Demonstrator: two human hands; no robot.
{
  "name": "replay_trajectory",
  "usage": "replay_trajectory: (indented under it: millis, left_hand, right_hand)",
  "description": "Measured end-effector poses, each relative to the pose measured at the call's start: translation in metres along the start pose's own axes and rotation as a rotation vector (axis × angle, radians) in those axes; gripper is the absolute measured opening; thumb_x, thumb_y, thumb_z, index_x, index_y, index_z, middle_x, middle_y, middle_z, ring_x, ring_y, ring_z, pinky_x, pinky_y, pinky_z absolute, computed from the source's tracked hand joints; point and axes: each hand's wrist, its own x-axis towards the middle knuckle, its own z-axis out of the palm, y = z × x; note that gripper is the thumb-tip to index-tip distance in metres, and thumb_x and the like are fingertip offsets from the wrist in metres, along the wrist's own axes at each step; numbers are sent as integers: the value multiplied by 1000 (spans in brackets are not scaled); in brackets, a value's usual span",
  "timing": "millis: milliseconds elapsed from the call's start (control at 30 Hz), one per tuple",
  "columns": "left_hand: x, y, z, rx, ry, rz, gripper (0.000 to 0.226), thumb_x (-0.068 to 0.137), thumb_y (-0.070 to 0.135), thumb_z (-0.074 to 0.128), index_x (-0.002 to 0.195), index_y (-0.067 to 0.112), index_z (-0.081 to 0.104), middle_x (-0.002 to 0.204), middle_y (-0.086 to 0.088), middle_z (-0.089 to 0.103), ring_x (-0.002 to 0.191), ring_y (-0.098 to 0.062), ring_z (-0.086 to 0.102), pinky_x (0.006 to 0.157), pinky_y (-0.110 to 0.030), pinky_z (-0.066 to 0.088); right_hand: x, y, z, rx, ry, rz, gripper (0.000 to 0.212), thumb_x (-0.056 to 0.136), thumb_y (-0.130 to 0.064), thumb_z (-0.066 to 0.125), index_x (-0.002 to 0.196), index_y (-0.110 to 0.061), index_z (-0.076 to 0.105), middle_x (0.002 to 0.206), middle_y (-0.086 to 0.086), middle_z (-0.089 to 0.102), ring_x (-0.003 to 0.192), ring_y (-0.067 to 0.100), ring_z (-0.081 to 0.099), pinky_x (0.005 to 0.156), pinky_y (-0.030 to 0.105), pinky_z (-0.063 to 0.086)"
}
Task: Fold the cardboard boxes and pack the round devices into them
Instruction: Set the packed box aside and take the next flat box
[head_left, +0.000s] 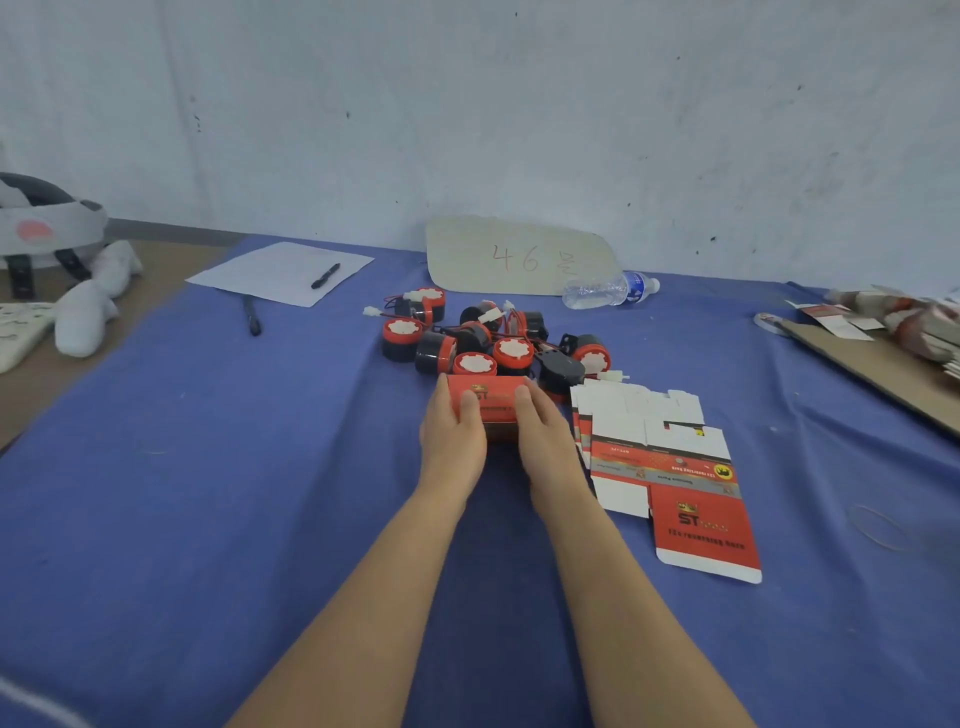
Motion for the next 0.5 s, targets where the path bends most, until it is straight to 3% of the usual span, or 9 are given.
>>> replay_trajectory:
  millis: [67,167,267,333,400,500]
  left_hand:
    - [-6,9,1,-133,-5,2,41,105,29,31,147,31,32,135,0,52,123,-15,51,102,-29,43]
    - [-20,31,13,-278,-30,57,43,104,25,39,146,27,35,137,-7,53,120,-20,56,103,-42,47]
    - [-35,66,42,-312,-100,187,40,102,21,44,142,20,43,135,-10,55,119,-22,58,98,-41,51]
    - [-58,96,79,-350,-212,219,34,101,20,47,134,16,49,127,-12,61,115,-24,61,93,-40,53]
    - [-91,125,123,-416,-346,215,23,100,17,48,122,17,53,124,-15,62,115,-26,61,97,-46,50]
    - [-157,160,191,-424,-603,199,23,100,18,48,123,15,54,118,-12,64,102,-18,62,98,-41,49]
  right_hand:
    - [-5,-8,-4,130,-31,-16,40,103,-36,36,142,-32,39,124,-6,57,112,9,54,89,21,48]
    - [-12,-27,-25,250,42,-129,33,102,-27,41,134,-32,46,110,-1,64,102,13,63,82,27,56]
    - [-29,-53,-65,266,211,-254,28,101,-22,42,127,-32,49,95,0,69,87,15,67,80,36,58]
    - [-47,-69,-111,360,341,-307,28,101,-21,43,127,-26,50,89,-3,69,82,13,68,72,29,58]
    - [-72,-85,-163,415,515,-344,28,101,-21,43,128,-18,51,94,-1,67,85,13,66,73,26,56]
    - [-123,-102,-245,234,874,-400,33,101,-20,43,132,-11,49,103,-5,60,90,5,59,82,12,49]
